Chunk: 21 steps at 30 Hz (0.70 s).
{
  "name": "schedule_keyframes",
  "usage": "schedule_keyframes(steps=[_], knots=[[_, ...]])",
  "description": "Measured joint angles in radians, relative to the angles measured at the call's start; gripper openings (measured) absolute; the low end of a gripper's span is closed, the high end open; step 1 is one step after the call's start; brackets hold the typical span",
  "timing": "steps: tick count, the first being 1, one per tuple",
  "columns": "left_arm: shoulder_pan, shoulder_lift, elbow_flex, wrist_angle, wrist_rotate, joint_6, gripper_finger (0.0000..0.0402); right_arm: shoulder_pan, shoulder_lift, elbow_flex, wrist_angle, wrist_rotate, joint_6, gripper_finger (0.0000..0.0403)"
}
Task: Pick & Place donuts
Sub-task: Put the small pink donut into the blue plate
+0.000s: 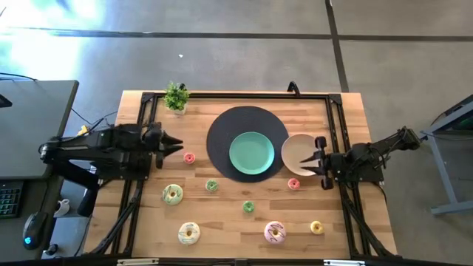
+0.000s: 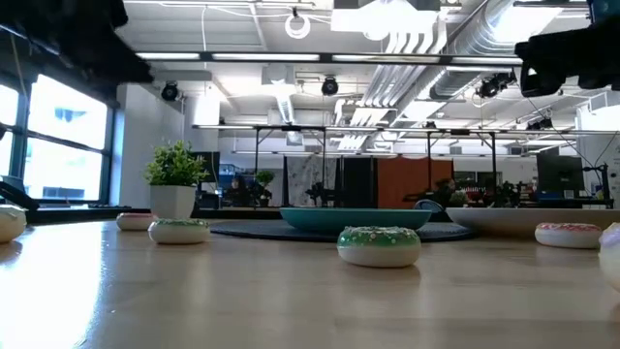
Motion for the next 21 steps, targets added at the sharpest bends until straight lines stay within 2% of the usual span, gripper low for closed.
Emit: schedule_keyframes(steps=[3,6,12,17,21], knots=[[0.000,0.072,-0.005,-0.064,-0.009,-0.088,0.0111,0.000,0.000,0.000,0.027,-0.008,0.012,0.0080],[0.000,0.147,-0.029,-0.058,-0.010,-0.170,0.0111,0.000,0.001,0.000,0.012,-0.056,0.017,0.0080],[0.000,0.328,-0.046,-0.051,0.002,-0.193,0.0111,0.001,0.001,0.000,0.004,-0.083,0.017,0.0080],[0.000,0.462,-0.046,-0.031,0.023,-0.227,0.0111,0.000,0.000,0.000,0.102,-0.021,0.031,0.0080],[-0.002,0.556,-0.045,0.023,0.066,-0.224,0.0111,0.001,0.001,0.000,0.115,0.037,0.049,0.0080]])
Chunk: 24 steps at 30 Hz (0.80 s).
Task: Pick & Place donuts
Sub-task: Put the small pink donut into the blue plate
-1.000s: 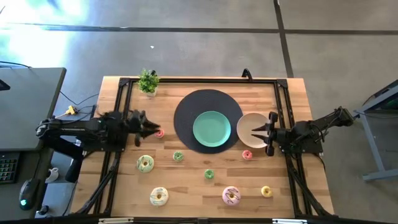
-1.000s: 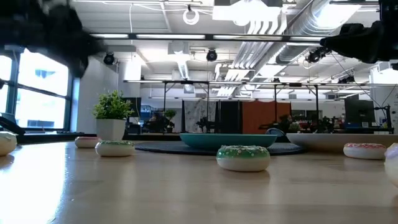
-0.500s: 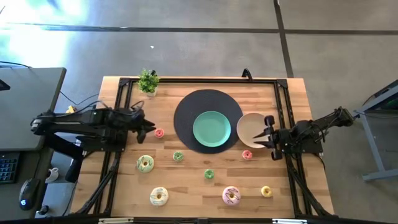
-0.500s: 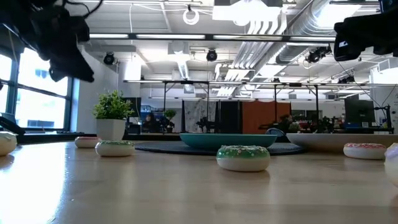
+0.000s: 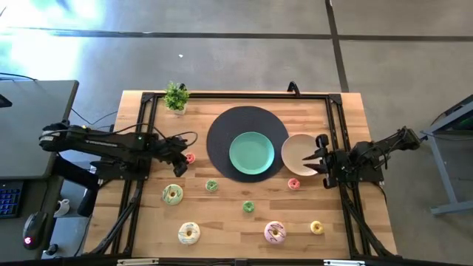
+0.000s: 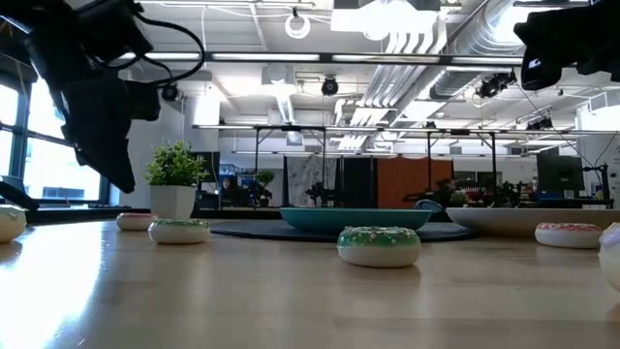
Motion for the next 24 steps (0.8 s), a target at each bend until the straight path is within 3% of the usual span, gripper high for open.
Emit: schedule_keyframes(steps=[5,9,18,24], knots=[[0.000,0.103,0.001,0.033,0.001,0.002,0.0111,0.000,0.000,0.000,0.028,0.113,-0.076,0.0080],[0.000,0.186,0.001,0.048,-0.067,0.029,0.0111,0.000,0.000,0.000,0.030,0.171,-0.076,0.0080],[-0.001,0.311,0.004,0.164,-0.114,0.077,0.0106,0.000,0.000,0.000,0.024,0.190,-0.034,0.0080],[-0.001,0.331,0.005,0.166,-0.129,0.076,0.0020,0.000,0.000,0.000,0.046,0.232,-0.036,0.0080]])
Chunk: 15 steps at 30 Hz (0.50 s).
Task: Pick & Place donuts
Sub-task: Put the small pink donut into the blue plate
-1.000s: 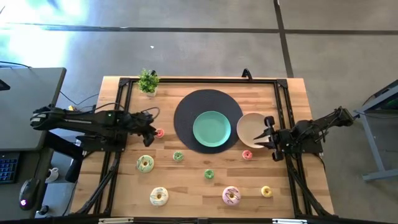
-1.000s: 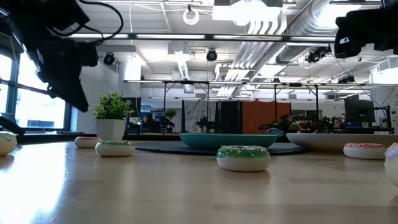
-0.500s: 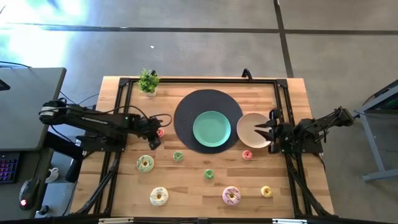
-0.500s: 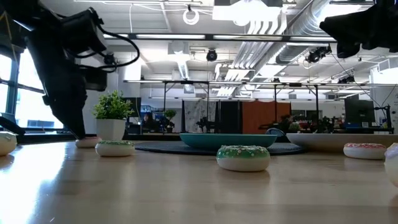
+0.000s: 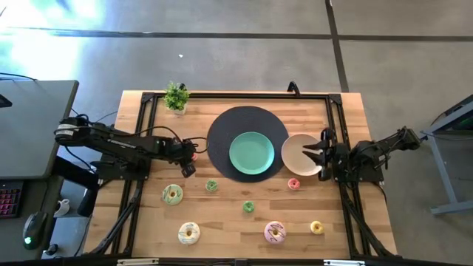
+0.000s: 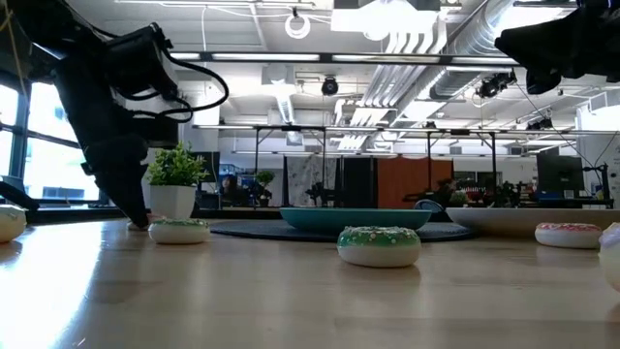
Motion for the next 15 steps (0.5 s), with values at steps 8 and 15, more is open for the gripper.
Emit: schedule_keyframes(steps=[8,15], knots=[[0.001,-0.016,0.171,0.051,0.002,0.066,0.0012,0.000,0.000,0.000,0.040,0.061,-0.035,0.0080],[0.003,0.156,0.377,0.153,-0.015,0.236,0.0013,0.000,0.000,0.000,0.058,0.058,-0.040,0.0080]])
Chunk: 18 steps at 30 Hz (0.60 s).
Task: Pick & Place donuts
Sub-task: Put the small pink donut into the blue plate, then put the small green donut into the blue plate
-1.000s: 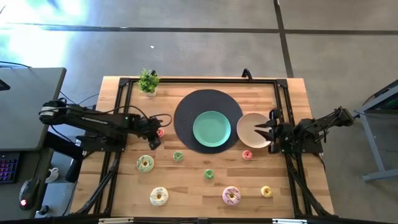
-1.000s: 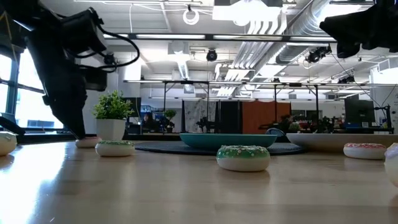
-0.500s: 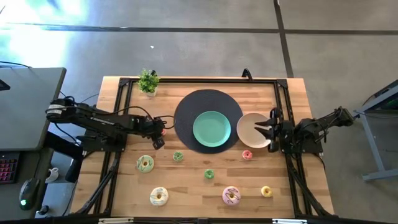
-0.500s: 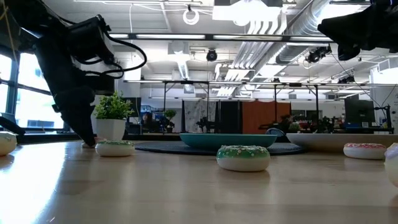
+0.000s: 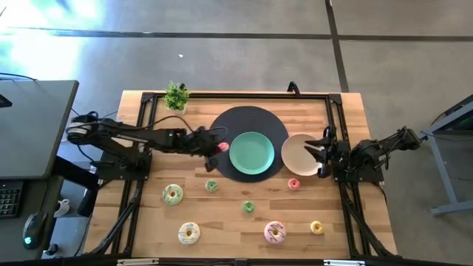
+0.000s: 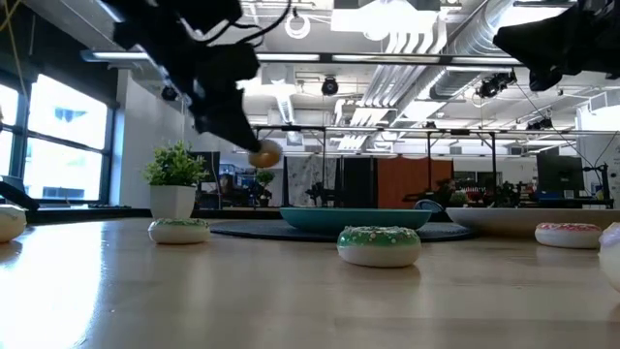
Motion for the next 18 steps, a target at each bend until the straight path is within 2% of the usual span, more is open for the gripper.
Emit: schedule_keyframes(steps=[7,10,13,18], knots=[[0.000,0.278,0.168,0.049,-0.002,0.042,0.0007,0.000,0.001,0.000,0.014,-0.001,0.002,0.0080],[0.000,0.371,0.256,0.047,-0.005,0.105,0.0017,0.000,0.001,0.000,0.017,-0.001,0.016,0.0080],[0.000,0.423,0.345,-0.005,-0.019,0.140,0.0043,0.000,0.000,0.000,0.017,-0.002,0.016,0.0080],[0.008,0.472,0.454,-0.137,-0.008,0.131,0.0109,0.000,0.000,0.000,0.016,-0.003,0.014,0.0080]])
